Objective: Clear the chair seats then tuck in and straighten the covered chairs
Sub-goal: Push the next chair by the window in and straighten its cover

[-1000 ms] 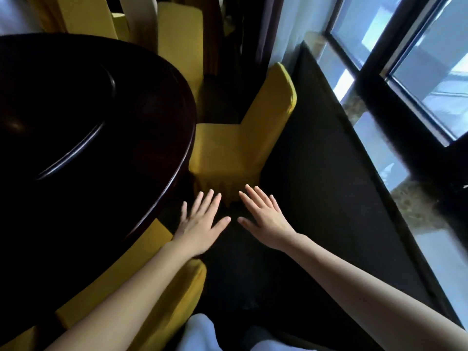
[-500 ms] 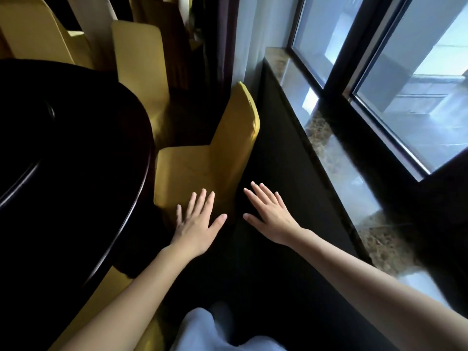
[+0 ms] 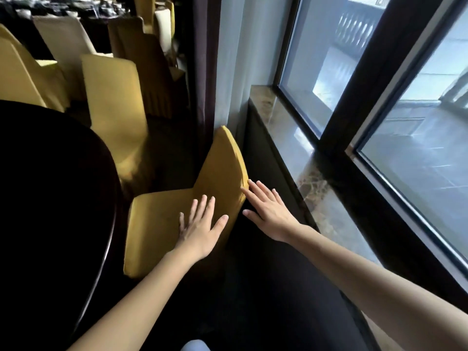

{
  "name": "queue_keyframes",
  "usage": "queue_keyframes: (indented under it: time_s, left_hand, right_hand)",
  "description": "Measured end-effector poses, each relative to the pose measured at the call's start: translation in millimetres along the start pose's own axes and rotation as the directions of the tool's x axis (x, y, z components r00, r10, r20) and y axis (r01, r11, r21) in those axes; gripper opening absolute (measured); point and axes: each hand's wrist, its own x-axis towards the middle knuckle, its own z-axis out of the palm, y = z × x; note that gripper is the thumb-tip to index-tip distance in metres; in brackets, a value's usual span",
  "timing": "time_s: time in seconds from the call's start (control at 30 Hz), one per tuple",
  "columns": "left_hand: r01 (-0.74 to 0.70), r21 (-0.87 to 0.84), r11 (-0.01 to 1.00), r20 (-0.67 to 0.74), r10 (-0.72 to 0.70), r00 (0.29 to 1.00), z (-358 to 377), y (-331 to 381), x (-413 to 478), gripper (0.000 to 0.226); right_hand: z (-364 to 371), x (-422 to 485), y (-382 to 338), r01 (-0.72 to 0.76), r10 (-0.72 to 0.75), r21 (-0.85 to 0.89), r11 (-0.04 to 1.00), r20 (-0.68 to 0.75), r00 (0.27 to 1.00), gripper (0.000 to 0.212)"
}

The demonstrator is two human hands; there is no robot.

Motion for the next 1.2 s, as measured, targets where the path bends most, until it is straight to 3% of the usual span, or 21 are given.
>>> queue_keyframes:
  time_s: [0.1,0.2,0.27,0.4,0.6,0.8,1.0,1.2]
  left_hand:
    - [-0.014,-0.057,0.998,0.023,0.016,1.000,-10,12,56,0.066]
    - [0.059,-0.308,0.950,0.088,-0.033,0.996,-14,27,101,0.063]
    - [0.114,-0.442,0.890,0.132,-0.061,0.989,-15,39,121,0.064]
    - [0.187,-0.536,0.823,0.212,-0.083,0.974,-12,56,158,0.064]
    - [0.408,-0.560,0.721,0.382,-0.213,0.899,14,69,211,0.073]
    - [0.505,-0.588,0.632,0.424,-0.291,0.858,7,62,271,0.074]
    - [0.535,-0.632,0.561,0.409,-0.345,0.845,16,63,292,0.067]
    - [0.505,-0.638,0.580,0.352,-0.364,0.862,15,68,285,0.064]
  right_hand:
    - [-13,41,25,-0.038,0.040,0.069,0.997,-0.029,0.999,0.061]
    - [-22,73,47,-0.073,0.080,0.147,0.986,-0.044,0.996,0.059]
    - [-26,90,61,-0.091,0.096,0.149,0.985,-0.027,0.995,0.060]
    - [-33,130,83,-0.056,0.055,0.066,0.996,0.019,0.998,0.060]
    - [-26,225,115,0.100,-0.068,-0.156,0.983,0.198,0.978,0.064]
    - [-24,317,141,0.429,-0.246,-0.344,0.835,0.465,0.850,0.075]
    - [-23,367,150,0.684,-0.490,-0.282,0.673,0.523,0.698,0.067]
    - [-16,364,163,0.674,-0.540,-0.174,0.718,0.471,0.697,0.066]
